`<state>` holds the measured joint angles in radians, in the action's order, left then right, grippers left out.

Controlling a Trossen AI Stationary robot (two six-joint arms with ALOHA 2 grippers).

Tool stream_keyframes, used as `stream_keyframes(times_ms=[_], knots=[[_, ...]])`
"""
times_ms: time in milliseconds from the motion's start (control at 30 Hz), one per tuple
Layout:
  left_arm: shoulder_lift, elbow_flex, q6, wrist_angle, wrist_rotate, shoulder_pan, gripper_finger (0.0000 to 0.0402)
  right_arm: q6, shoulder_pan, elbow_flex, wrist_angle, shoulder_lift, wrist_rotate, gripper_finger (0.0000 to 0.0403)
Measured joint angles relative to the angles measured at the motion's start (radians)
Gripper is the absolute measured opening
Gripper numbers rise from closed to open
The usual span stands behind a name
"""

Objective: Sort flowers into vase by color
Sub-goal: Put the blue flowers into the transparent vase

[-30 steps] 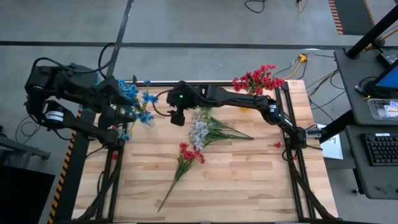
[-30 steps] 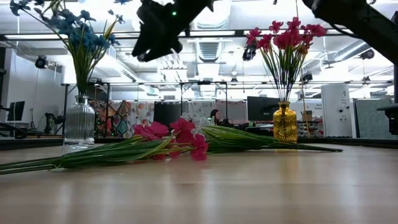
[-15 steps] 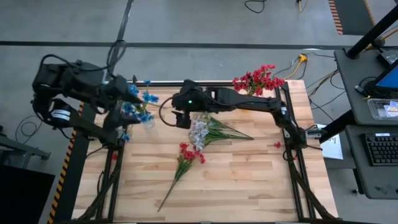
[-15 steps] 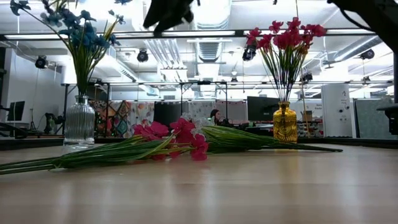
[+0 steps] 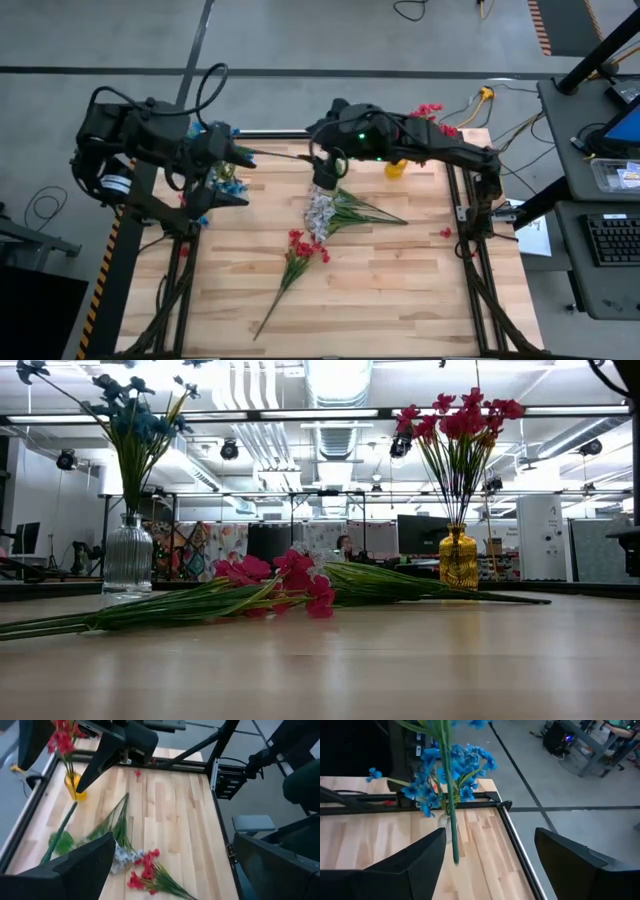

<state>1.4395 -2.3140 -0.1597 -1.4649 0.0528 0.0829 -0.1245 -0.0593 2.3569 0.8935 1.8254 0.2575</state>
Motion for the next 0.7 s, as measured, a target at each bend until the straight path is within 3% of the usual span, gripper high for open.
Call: stream_keyframes(times_ms=[100,400,567,700], knots=[[0.038,-0.03,0.034,0.002,0.001,0.005,0.0391,-0.012,0.003,0.0,0.02,-0.019,-0.017,0.0302],[0.161,-0.028,0.2,0.03,0.096,0.04,0.0391,0.039,-0.022,-0.002,0.057,0.0,-0.288,0.0325],[0.196,-0.027,0.291,0.085,0.174,0.056,0.0391,0.049,-0.022,-0.006,0.051,0.058,-0.326,0.0333],[0.196,-0.027,0.299,0.086,0.175,0.062,0.0391,0.081,-0.022,-0.006,0.039,0.093,-0.408,0.033]])
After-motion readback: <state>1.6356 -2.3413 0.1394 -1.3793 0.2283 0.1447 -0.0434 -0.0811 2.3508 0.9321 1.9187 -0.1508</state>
